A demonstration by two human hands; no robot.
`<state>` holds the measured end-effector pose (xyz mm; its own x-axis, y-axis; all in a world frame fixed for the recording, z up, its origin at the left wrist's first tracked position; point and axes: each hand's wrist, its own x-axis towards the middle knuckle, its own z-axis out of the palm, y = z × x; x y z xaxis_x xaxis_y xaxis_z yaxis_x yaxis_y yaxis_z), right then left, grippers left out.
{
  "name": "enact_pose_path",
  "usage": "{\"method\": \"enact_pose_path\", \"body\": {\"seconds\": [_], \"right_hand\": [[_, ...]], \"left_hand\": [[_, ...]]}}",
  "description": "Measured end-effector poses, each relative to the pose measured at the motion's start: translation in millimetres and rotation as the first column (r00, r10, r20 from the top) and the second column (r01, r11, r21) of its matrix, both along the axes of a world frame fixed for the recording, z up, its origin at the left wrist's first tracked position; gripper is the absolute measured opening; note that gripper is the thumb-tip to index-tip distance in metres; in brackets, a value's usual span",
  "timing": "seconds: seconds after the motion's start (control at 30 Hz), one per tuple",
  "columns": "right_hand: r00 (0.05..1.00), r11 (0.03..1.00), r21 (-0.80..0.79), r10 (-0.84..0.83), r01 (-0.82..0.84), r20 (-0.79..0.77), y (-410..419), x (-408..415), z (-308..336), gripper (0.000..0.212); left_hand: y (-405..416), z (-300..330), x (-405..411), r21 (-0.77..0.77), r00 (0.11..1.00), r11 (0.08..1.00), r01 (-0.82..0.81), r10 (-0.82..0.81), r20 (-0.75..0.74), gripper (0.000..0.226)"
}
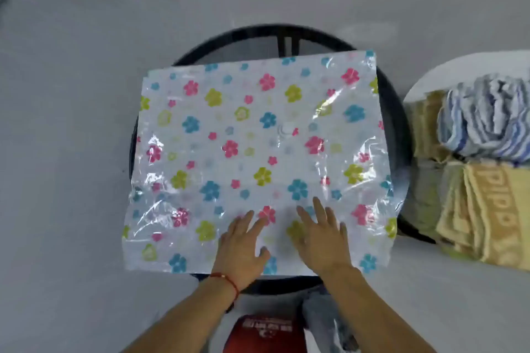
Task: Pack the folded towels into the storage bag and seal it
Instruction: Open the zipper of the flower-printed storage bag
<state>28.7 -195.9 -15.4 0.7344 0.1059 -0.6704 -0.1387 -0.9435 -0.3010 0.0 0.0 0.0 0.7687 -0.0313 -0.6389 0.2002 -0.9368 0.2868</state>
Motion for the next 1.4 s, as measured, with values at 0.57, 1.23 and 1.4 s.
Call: {"method": "enact_pose_path", "body": {"seconds": [0.57,1.23,1.4], "right_hand": [[0.654,0.998,-0.021,0.052,-0.055,0.755,7.2,-7.7,-133.1,0.067],[0.651,0.952,0.046,0.172,-0.304,0.739,29.1,-107.0,-115.1,0.032],[0.554,0.955,-0.05,0.211,-0.291,0.805,24.1,-102.8,-122.3,0.029]], "left_hand": [[33.9,-137.8,-3.9,0.29,0.617,0.87,0.4,-0.489,0.616,0.063],[34.0,-136.2,-35.1,0.131,0.438,0.854,0.504,-0.384,0.813,0.037],[43.7,-122.8,-32.9,0.219,0.411,0.693,0.686,-0.619,0.669,0.045]]}}
